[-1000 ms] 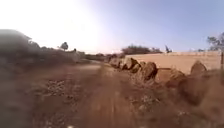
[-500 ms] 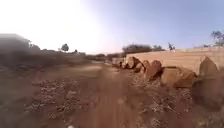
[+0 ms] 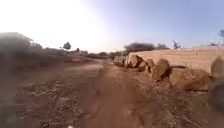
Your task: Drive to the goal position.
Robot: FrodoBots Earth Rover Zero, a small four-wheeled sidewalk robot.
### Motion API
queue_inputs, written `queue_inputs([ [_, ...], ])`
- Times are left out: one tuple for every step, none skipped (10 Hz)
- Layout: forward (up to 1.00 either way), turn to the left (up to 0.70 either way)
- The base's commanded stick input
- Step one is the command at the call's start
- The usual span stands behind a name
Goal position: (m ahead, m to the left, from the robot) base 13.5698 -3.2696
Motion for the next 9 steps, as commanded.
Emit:
queue_inputs([
  [0.70,0.00],
  [0.70,0.00],
  [0.70,0.00],
  [0.70,0.00],
  [0.70,0.00],
  [0.70,0.00],
  [0.70,0.00],
  [0.70,0.00],
  [0.70,0.00],
])
